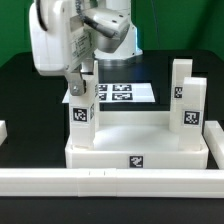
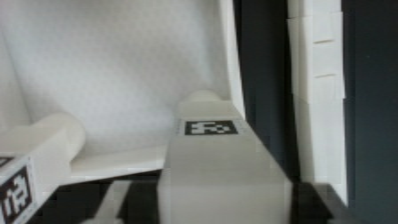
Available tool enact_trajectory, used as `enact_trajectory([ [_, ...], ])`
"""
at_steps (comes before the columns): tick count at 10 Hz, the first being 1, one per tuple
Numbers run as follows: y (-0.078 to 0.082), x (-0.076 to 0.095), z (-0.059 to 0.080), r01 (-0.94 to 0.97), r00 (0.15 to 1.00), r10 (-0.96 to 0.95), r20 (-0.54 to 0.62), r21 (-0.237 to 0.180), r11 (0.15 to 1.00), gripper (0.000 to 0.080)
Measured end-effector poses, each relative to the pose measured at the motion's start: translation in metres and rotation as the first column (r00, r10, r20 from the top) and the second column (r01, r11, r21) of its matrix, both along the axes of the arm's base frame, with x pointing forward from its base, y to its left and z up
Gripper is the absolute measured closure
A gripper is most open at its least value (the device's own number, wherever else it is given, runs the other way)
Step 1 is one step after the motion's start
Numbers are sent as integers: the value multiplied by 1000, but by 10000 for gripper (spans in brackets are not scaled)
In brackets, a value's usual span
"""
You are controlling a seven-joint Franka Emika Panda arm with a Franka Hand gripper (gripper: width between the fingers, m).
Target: Assemble desk
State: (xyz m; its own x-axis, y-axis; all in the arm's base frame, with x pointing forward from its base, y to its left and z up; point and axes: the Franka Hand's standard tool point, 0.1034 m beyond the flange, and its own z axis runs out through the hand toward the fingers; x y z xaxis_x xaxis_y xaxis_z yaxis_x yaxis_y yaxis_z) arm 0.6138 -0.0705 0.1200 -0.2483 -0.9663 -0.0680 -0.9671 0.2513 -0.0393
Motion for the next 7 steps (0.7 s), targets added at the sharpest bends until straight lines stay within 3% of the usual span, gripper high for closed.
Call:
enact_trajectory([
  [3, 0, 0, 0, 47, 999, -47, -3, 2, 999, 506],
  [4, 0, 0, -1, 46, 999, -46, -4, 1, 999, 326],
  [5, 0, 0, -1, -54, 999, 54, -3, -8, 999, 211],
  [6, 1, 0, -1, -174, 985, 174, -1, -13, 985, 211],
  [7, 2, 0, -1, -258, 966, 258, -11, -19, 966, 162],
])
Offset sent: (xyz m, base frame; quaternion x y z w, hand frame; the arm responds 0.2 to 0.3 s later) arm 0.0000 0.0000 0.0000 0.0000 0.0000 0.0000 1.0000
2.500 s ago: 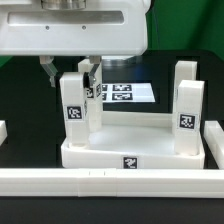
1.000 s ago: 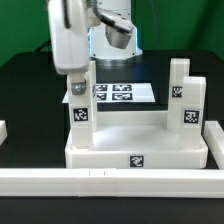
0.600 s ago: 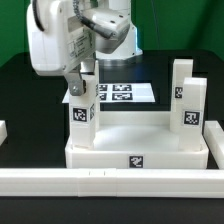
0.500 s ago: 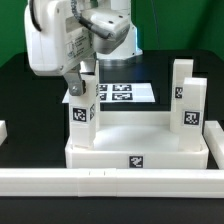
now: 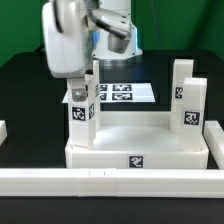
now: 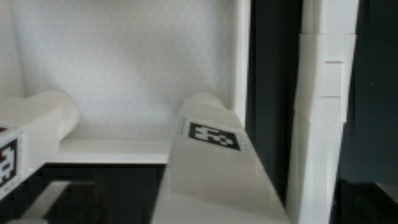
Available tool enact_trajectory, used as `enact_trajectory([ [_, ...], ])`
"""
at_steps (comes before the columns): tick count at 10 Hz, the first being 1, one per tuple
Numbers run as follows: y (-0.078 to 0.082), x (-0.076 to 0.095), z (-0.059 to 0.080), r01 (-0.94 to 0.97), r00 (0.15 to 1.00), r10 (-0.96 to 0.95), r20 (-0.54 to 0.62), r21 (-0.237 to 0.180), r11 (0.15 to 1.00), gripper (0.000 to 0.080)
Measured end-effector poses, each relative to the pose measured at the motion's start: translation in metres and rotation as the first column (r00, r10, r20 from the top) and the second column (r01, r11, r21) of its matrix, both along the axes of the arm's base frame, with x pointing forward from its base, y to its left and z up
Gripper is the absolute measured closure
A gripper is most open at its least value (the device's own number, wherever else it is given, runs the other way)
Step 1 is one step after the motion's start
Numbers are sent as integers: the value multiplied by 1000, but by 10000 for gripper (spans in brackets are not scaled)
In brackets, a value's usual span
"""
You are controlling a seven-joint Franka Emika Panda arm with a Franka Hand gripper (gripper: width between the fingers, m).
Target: Assemble desk
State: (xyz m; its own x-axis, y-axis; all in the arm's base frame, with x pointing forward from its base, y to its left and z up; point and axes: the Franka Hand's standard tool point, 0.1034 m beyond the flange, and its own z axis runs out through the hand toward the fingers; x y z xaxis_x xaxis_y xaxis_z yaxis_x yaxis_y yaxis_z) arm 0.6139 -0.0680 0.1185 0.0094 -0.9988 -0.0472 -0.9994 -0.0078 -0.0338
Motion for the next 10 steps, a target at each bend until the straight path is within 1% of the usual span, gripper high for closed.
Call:
enact_trajectory([
  [2, -1, 0, 0, -134, 991, 134, 7, -6, 991, 153],
  [3, -1, 0, 0, -229, 973, 229, 11, -10, 973, 153],
  [5, -1, 0, -1, -392, 920, 392, 9, -20, 920, 151],
  [6, -1, 0, 0, -471, 882, 471, -6, -33, 881, 151],
  [7, -1, 0, 0, -517, 856, 517, -5, -35, 856, 151],
  [8, -1, 0, 0, -614, 789, 614, -18, -47, 788, 151],
  [10, -1, 1, -1, -747, 664, 747, -30, -61, 662, 151],
])
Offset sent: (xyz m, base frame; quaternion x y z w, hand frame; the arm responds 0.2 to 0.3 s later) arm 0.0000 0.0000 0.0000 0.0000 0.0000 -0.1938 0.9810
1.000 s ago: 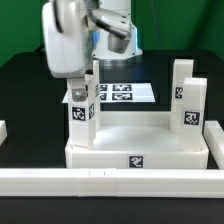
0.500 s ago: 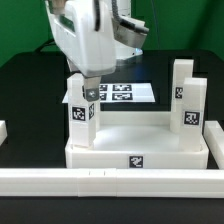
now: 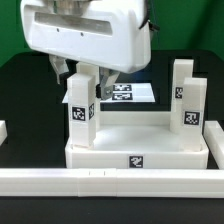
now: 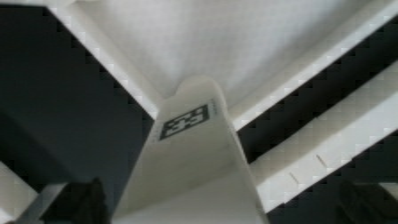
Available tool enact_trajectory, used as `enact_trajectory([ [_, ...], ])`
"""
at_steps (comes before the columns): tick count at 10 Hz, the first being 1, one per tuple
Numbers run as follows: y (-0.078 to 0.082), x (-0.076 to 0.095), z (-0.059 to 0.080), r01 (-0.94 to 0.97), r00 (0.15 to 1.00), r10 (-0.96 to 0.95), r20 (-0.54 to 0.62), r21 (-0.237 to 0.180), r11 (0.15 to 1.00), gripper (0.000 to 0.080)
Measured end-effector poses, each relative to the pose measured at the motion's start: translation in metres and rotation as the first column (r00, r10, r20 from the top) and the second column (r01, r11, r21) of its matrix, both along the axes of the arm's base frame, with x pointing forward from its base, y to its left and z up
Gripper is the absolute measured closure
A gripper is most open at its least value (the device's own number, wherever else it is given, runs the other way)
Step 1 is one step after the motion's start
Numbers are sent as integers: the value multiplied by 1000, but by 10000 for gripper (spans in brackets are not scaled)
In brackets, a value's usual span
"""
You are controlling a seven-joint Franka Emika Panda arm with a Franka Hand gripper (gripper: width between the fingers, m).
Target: Assemble desk
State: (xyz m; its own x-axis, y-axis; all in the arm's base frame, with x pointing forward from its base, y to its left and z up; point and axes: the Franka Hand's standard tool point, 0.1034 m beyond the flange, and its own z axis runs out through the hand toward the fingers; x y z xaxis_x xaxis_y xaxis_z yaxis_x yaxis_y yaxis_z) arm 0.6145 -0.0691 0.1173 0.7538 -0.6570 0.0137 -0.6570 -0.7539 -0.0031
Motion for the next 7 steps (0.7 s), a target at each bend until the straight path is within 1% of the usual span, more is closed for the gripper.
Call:
enact_trajectory([
  [3, -1, -1, -2, -234, 972, 234, -13, -19, 972, 151],
  [4, -2, -1, -3, -342, 940, 341, -23, -31, 939, 151],
  [5, -3, 0, -3, -397, 918, 396, -27, -40, 917, 151],
  [7, -1, 0, -3, -421, 907, 420, -25, -43, 906, 151],
])
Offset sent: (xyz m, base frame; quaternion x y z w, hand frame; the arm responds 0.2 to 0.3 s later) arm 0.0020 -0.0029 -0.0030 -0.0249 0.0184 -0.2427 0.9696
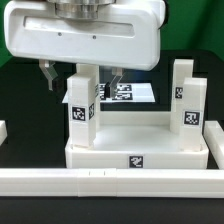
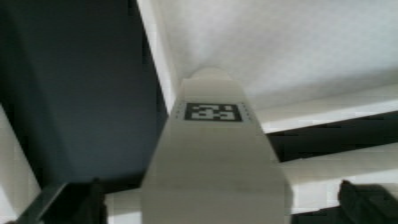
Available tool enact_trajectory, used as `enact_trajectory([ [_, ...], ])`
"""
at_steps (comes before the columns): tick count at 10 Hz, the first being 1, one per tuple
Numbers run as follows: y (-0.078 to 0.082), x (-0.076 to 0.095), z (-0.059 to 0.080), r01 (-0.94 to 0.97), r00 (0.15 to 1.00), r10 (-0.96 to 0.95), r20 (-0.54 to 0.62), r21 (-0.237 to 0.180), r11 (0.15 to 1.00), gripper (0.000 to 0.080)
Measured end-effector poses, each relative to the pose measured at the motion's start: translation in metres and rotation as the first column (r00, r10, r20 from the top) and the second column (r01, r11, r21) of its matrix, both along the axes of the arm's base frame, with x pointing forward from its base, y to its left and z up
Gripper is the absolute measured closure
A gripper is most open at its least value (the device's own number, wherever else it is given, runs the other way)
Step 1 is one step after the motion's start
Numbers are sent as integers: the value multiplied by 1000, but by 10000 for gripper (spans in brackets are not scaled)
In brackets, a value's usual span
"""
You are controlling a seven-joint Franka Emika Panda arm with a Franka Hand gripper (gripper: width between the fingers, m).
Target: Assemble desk
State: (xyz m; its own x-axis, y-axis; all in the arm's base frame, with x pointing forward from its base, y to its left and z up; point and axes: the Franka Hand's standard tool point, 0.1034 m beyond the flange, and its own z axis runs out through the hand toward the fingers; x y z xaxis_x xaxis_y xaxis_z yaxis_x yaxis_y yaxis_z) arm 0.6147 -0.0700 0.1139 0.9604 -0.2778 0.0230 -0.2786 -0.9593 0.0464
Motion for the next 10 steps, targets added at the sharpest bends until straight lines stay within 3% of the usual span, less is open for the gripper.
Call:
enact_trajectory([
  [2, -1, 0, 0, 2, 1000, -2, 0, 0, 1000, 414],
  [3, -1, 0, 0, 2, 1000, -2, 0, 0, 1000, 414],
  [4, -1, 0, 0, 2, 1000, -2, 0, 1, 1000, 511],
  [8, -1, 0, 0, 30, 1000, -30, 2, 2, 1000, 511],
  [10, -1, 0, 0, 218, 976, -218, 12, 22, 976, 511],
])
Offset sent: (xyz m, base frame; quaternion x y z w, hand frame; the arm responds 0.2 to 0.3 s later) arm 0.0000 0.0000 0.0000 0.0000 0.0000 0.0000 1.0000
